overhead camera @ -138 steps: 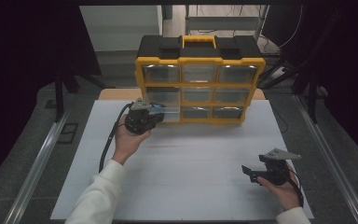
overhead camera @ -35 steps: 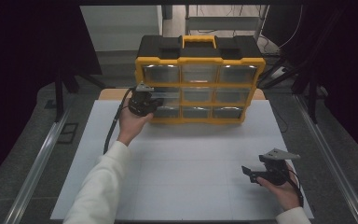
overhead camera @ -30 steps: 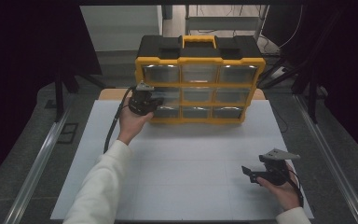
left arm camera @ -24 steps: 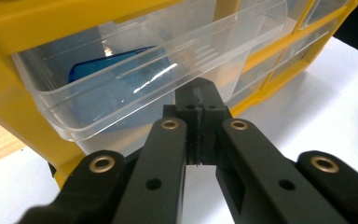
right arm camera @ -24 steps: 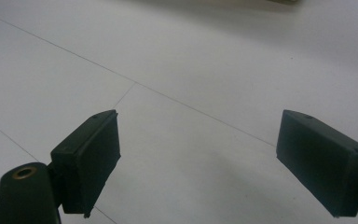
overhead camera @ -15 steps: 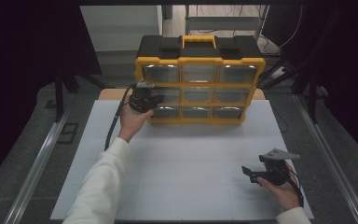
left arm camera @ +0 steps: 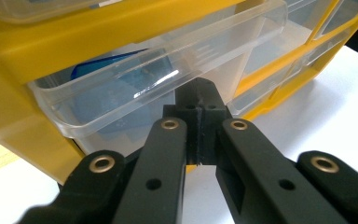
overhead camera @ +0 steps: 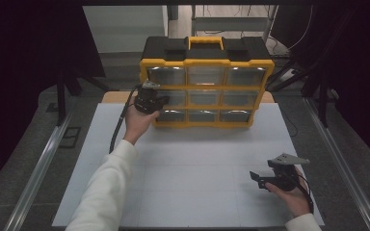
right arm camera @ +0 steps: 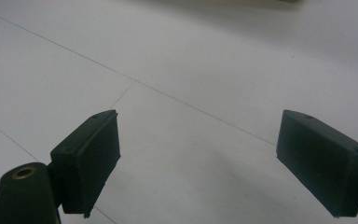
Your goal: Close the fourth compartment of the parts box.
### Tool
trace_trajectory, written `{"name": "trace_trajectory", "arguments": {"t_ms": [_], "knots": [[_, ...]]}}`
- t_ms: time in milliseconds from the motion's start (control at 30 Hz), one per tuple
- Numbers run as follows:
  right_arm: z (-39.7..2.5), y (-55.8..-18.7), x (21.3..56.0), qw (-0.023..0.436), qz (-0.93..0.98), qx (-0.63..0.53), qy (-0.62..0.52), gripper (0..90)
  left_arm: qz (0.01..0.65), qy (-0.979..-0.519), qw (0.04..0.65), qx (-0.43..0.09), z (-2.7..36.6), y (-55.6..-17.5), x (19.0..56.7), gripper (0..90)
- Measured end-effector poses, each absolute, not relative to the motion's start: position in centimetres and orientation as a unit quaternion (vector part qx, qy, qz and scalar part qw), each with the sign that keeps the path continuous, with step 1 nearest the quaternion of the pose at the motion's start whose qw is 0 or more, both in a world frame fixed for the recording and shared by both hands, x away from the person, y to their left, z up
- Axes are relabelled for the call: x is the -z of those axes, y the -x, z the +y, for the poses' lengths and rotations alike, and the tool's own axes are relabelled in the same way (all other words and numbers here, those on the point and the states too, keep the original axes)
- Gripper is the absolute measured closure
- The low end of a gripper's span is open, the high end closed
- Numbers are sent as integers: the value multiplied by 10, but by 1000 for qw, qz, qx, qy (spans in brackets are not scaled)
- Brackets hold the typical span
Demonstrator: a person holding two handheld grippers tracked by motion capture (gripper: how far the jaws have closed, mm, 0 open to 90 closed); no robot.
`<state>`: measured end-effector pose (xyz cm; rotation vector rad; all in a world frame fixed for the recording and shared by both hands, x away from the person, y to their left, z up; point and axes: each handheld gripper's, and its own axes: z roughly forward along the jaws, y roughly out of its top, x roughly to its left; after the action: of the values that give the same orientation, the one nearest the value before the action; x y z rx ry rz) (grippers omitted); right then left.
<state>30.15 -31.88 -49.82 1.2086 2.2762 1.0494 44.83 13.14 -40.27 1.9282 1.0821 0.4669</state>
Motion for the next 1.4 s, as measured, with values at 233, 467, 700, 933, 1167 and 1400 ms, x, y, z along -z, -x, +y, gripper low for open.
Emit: {"name": "trace_trajectory", "arguments": {"t_ms": [233,467,700,933,1167,1400], "knots": [[-319,-302,498,179,805,-371,-427,139,437,-769,428,-187,132,-452,405,900],[-320,-302,498,179,805,-371,-427,138,437,-769,425,-191,133,-456,404,900],[-320,-301,498,178,804,-372,-428,138,431,-774,423,-191,134,-450,404,900],[-321,-301,498,180,804,-372,-428,138,413,-777,433,-195,140,-431,401,900],[-320,-301,498,180,804,-370,-428,138,403,-777,442,-195,146,-413,401,900],[-320,-302,498,181,804,-371,-428,138,396,-775,455,-189,152,-395,405,900]]}}
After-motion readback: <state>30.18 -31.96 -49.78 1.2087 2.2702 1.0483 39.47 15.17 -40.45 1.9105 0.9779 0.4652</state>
